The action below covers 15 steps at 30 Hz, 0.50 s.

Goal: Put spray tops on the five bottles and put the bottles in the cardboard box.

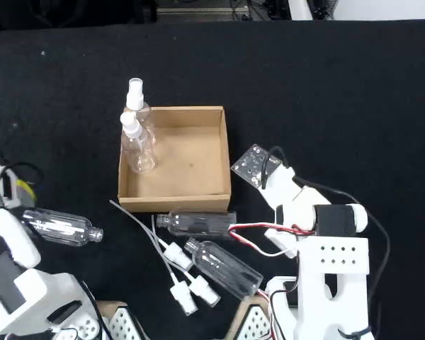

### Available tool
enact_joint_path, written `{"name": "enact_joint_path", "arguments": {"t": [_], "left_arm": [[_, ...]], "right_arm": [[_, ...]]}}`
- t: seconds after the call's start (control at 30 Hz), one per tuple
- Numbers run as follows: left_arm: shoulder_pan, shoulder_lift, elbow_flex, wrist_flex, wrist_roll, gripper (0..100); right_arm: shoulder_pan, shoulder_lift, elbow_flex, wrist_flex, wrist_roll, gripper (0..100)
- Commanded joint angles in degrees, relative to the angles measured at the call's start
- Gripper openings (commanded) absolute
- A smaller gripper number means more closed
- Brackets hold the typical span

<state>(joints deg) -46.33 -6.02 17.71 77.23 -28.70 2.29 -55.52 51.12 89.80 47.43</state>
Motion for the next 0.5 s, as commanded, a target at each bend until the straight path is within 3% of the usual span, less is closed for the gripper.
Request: {"name": "enact_joint_path", "arguments": {"t": [0.0, 0.2, 0.47], "left_arm": [[1.45, -0.53, 0.84, -4.31, 1.14, 20], [-0.92, -1.14, 9.36, -7.82, -6.24, 20], [-13.58, -1.14, 4.70, -5.19, -18.81, 20]], "right_arm": [[0.97, -0.13, -0.22, -0.70, 0.00, 29.3], [0.62, -0.13, -0.31, -0.70, 0.00, 29.3], [0.62, -0.13, -0.31, -0.70, 0.18, 29.3]]}}
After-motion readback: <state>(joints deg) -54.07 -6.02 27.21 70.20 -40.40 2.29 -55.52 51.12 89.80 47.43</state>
